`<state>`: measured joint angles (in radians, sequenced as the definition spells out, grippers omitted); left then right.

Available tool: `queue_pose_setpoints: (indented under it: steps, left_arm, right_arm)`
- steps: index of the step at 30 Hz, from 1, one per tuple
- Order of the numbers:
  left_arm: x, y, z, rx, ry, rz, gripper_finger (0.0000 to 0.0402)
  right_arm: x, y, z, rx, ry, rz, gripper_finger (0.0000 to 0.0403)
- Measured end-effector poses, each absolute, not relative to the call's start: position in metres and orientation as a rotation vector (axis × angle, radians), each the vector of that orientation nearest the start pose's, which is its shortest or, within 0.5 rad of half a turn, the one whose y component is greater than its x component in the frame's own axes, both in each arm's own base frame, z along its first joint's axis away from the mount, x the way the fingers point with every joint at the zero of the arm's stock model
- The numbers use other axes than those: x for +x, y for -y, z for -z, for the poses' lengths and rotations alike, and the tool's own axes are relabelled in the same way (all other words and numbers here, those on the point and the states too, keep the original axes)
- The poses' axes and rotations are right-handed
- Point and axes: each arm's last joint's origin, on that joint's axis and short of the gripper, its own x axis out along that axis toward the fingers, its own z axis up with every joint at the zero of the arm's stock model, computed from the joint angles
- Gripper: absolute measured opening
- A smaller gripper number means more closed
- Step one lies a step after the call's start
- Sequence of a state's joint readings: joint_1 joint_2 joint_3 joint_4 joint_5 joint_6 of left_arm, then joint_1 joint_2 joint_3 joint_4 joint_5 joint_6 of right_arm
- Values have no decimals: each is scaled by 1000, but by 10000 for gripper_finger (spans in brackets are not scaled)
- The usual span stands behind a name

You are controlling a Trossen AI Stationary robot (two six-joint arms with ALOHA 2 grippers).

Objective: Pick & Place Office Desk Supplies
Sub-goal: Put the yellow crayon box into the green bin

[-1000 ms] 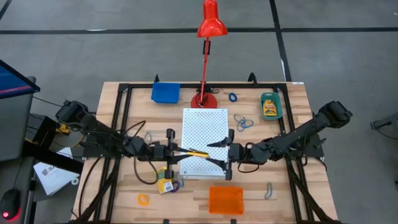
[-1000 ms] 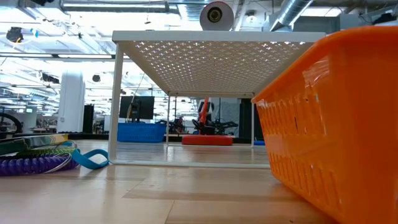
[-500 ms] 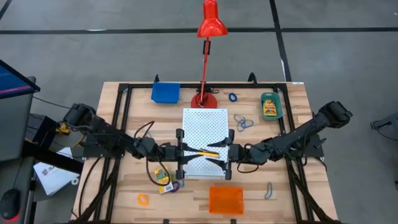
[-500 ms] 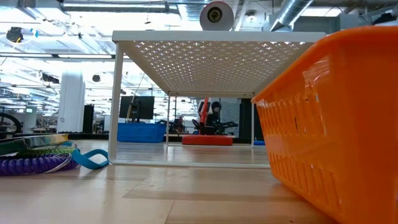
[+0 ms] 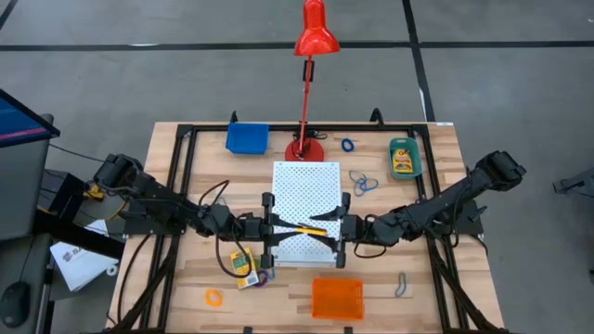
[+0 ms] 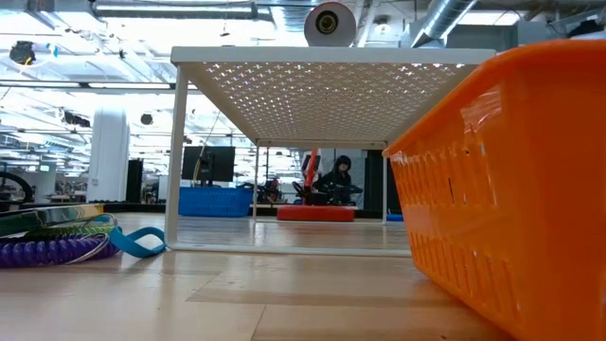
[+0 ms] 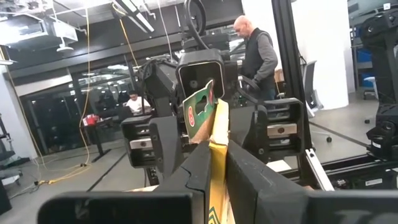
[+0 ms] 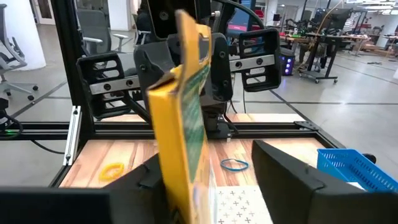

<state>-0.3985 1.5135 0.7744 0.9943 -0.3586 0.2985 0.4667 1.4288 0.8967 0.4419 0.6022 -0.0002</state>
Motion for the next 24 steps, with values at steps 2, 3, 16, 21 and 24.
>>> queue_pose_setpoints:
  steps: [2,3,16,21,24]
  left_arm:
    - [297,114,-270,196,241,6,24]
    - [297,114,-270,196,241,5,24]
    - [297,114,-270,194,236,6,36]
    - [297,113,-269,193,229,-23,61]
    - [297,113,-269,208,220,-59,78]
  right_arm:
    - [289,-127,-284,-46,-78,135,161]
    - [289,-127,-284,-46,-78,135,151]
    - [289,-127,-283,-61,-86,128,27]
    - [289,-127,-283,-62,-87,136,27]
    - [289,-126,-283,-64,-91,145,27]
